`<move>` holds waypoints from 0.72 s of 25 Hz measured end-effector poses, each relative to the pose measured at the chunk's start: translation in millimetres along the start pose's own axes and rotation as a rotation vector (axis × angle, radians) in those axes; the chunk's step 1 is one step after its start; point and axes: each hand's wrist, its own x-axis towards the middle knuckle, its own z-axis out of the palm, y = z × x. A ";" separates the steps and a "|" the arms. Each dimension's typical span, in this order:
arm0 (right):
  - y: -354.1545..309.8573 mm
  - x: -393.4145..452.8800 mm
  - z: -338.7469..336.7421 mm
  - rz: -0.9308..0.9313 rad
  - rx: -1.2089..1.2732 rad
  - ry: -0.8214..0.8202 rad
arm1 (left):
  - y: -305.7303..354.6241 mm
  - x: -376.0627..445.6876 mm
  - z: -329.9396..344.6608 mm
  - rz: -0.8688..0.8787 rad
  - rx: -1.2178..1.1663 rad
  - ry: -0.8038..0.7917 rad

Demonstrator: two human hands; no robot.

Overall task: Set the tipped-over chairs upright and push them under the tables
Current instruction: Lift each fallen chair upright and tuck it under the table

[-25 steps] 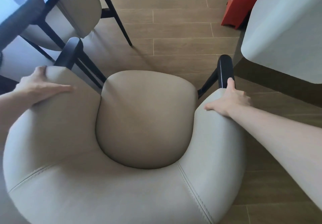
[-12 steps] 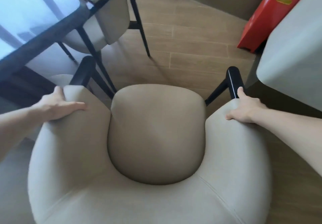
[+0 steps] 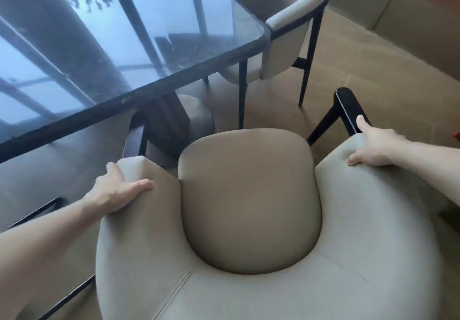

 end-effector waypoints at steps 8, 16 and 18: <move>-140.7 37.2 -3.6 -0.251 -0.138 -0.029 | -100.4 -2.2 -36.2 -0.208 -0.121 0.111; -238.8 53.7 9.9 -0.372 -0.231 0.000 | -158.1 -3.8 -23.1 -0.394 -0.229 0.086; -252.4 60.8 12.2 -0.390 -0.211 -0.007 | -160.8 4.5 -21.6 -0.400 -0.203 0.086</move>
